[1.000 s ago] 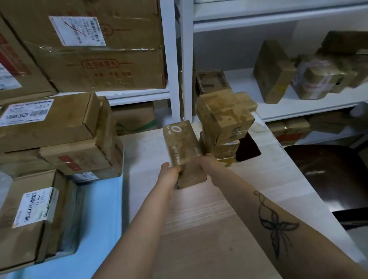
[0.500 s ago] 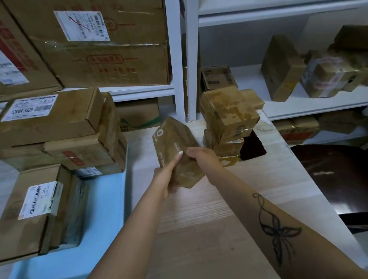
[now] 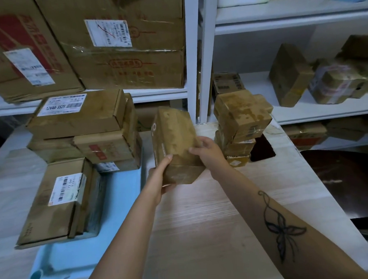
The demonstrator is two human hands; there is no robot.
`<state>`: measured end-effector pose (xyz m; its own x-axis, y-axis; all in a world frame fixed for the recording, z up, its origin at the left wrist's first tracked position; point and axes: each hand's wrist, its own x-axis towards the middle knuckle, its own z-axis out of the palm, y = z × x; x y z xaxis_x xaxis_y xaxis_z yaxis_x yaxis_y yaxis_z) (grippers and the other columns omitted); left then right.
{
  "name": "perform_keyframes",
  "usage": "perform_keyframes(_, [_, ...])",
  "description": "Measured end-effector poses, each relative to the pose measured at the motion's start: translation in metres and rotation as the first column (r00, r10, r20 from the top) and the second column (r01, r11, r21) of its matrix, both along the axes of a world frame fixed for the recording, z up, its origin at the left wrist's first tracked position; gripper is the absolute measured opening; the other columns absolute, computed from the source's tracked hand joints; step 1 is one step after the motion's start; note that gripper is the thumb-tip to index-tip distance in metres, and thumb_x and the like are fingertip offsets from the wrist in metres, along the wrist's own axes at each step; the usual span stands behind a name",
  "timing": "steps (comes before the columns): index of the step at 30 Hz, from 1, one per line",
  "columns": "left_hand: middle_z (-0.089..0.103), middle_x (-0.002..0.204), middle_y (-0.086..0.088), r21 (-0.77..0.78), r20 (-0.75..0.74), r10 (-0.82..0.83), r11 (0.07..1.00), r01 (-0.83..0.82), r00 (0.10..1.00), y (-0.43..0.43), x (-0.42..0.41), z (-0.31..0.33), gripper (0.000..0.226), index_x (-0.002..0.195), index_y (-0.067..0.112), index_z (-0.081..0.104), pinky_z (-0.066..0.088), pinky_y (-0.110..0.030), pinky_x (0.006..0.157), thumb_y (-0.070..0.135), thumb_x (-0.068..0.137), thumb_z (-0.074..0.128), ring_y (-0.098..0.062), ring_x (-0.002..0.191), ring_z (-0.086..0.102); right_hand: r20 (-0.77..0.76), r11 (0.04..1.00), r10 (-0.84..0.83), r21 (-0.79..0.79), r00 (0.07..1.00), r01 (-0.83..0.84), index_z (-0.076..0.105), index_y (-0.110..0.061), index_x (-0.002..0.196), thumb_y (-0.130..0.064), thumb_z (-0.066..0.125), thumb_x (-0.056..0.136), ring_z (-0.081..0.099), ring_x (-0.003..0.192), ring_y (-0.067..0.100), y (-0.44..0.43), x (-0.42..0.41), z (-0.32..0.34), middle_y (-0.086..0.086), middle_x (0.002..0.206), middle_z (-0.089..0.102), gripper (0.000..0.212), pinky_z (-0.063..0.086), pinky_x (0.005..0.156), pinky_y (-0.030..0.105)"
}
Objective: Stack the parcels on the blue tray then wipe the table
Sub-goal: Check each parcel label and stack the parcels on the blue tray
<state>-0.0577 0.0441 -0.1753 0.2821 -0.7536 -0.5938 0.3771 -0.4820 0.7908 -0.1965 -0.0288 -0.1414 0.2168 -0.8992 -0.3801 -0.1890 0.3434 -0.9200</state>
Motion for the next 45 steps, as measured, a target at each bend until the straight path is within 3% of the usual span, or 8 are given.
perform_keyframes(8, [0.058, 0.122, -0.006, -0.146, -0.228, -0.056, 0.989, 0.022, 0.972, 0.044, 0.017, 0.011, 0.037, 0.118, 0.024, 0.051, 0.053, -0.047, 0.085, 0.043, 0.086, 0.053, -0.028, 0.111, 0.058, 0.120, 0.934, 0.006, 0.354, 0.993, -0.049, 0.045, -0.021, 0.136, -0.071, 0.070, 0.057, 0.050, 0.122, 0.032, 0.020, 0.005, 0.014, 0.007, 0.133, 0.053, 0.097, 0.032, 0.106, 0.058])
perform_keyframes(15, [0.069, 0.097, -0.006, -0.237, -0.270, -0.190, 0.963, 0.126, 0.944, 0.075, 0.032, -0.001, 0.044, 0.102, 0.017, 0.060, 0.047, -0.039, 0.073, 0.038, 0.063, 0.062, -0.026, 0.087, 0.061, 0.220, 0.935, 0.107, 0.310, 0.970, -0.174, 0.056, -0.024, 0.116, -0.050, 0.063, 0.080, 0.060, 0.096, 0.029, 0.036, -0.001, 0.017, 0.010, 0.108, 0.061, 0.045, 0.049, 0.074, 0.039])
perform_keyframes(24, [0.056, 0.116, 0.000, -0.227, 0.066, -0.191, 0.953, 0.201, 0.979, 0.067, 0.037, 0.029, 0.064, 0.136, 0.031, 0.035, 0.045, -0.021, 0.063, -0.007, 0.085, 0.037, -0.012, 0.088, 0.057, 0.072, 0.961, 0.100, 0.252, 0.992, -0.115, 0.048, -0.022, 0.127, -0.050, 0.074, 0.061, 0.053, 0.107, 0.031, 0.048, 0.011, 0.016, 0.008, 0.117, 0.054, 0.076, 0.044, 0.093, 0.050])
perform_keyframes(26, [0.058, 0.109, 0.001, -0.217, 0.089, -0.170, 0.958, 0.186, 0.981, 0.065, 0.035, 0.034, 0.052, 0.134, 0.029, 0.038, 0.045, -0.022, 0.065, 0.002, 0.090, 0.042, -0.011, 0.089, 0.057, 0.076, 0.969, 0.051, 0.238, 0.996, -0.068, 0.045, -0.019, 0.128, -0.042, 0.075, 0.073, 0.043, 0.126, 0.040, 0.049, 0.013, 0.012, 0.006, 0.103, 0.054, 0.067, 0.045, 0.098, 0.050])
perform_keyframes(27, [0.058, 0.107, 0.003, -0.210, 0.095, -0.169, 0.960, 0.186, 0.981, 0.065, 0.035, 0.036, 0.045, 0.131, 0.029, 0.040, 0.044, -0.022, 0.066, 0.006, 0.092, 0.044, -0.009, 0.089, 0.057, 0.083, 0.971, 0.024, 0.235, 0.996, -0.043, 0.042, -0.016, 0.131, -0.037, 0.073, 0.077, 0.038, 0.089, 0.012, 0.048, 0.012, 0.011, 0.003, 0.099, 0.054, 0.066, 0.050, 0.092, 0.047])
perform_keyframes(30, [0.058, 0.108, 0.005, -0.175, 0.082, -0.213, 0.959, 0.225, 0.974, 0.066, 0.032, 0.043, 0.034, 0.125, 0.029, 0.043, 0.047, -0.022, 0.068, 0.024, 0.093, 0.053, -0.008, 0.091, 0.057, 0.063, 0.973, 0.016, 0.230, 0.998, -0.030, 0.032, -0.014, 0.140, -0.036, 0.073, 0.079, 0.054, 0.086, 0.014, 0.052, 0.010, 0.011, 0.002, 0.107, 0.053, 0.077, 0.046, 0.061, 0.030])
perform_keyframes(35, [0.051, 0.134, 0.000, -0.132, 0.173, -0.273, 0.946, 0.297, 0.946, 0.067, 0.032, 0.034, 0.111, 0.141, 0.030, 0.033, 0.047, -0.042, 0.101, 0.064, 0.045, 0.075, -0.022, 0.116, 0.055, 0.017, 0.975, 0.017, 0.220, 1.000, -0.021, 0.030, -0.019, 0.141, -0.045, 0.076, 0.071, 0.052, 0.107, 0.023, 0.055, 0.010, 0.003, 0.003, 0.125, 0.051, 0.087, 0.042, 0.082, 0.045])
perform_keyframes(45, [0.029, 0.147, -0.006, 0.074, 0.467, -0.292, 0.953, 0.292, 0.835, 0.059, 0.010, 0.025, 0.123, 0.147, 0.026, 0.008, 0.039, -0.046, 0.107, 0.060, 0.053, 0.080, -0.028, 0.132, 0.035, 0.012, 0.989, -0.012, 0.146, 1.000, 0.010, 0.033, -0.011, 0.134, -0.038, 0.083, 0.066, 0.048, 0.119, 0.024, 0.056, 0.022, 0.003, 0.003, 0.127, 0.050, 0.088, 0.044, 0.097, 0.042])
